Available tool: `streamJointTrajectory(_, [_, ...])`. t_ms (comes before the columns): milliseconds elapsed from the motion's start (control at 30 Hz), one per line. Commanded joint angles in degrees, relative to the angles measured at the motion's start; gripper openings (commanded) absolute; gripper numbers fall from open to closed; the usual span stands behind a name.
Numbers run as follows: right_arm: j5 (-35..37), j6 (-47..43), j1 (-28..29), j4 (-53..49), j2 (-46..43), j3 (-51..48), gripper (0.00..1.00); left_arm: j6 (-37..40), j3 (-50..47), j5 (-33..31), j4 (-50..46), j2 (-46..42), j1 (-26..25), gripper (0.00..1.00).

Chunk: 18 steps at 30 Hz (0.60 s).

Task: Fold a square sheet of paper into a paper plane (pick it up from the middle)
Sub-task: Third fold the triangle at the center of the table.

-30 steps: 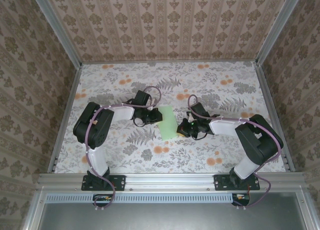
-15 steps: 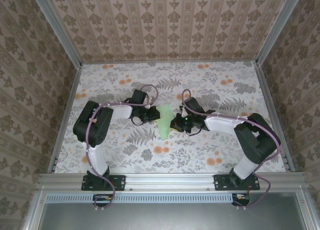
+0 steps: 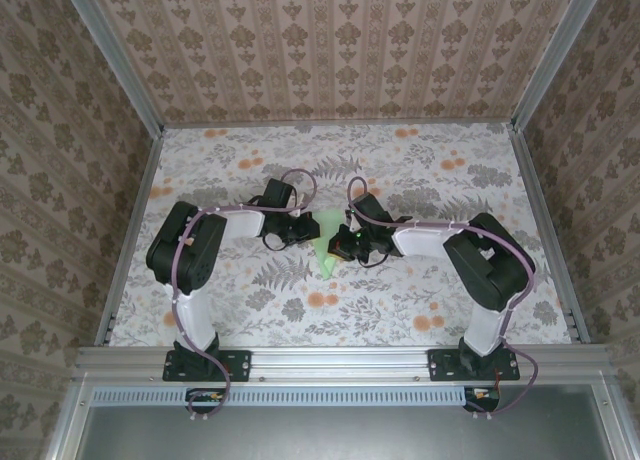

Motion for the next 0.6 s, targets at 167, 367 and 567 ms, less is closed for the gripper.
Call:
streamJointTrajectory(167, [3.34, 3.06, 0.37, 2.93, 2.88, 1.48, 0.05, 1.18, 0.57, -0.41, -2.72, 1.8, -0.16, 0.09])
streamJointTrajectory(367, [3.19, 2.64, 0.38, 2.71, 3.72, 2.36, 0.05, 1.11, 0.58, -0.35, -2.75, 1.84, -0.17, 0.09])
streamJointTrajectory(567, [3.19, 2.03, 0.43, 2.18, 4.06, 2.71, 0.05, 1.09, 0.43, -0.24, -2.67, 1.69, -0.16, 0.09])
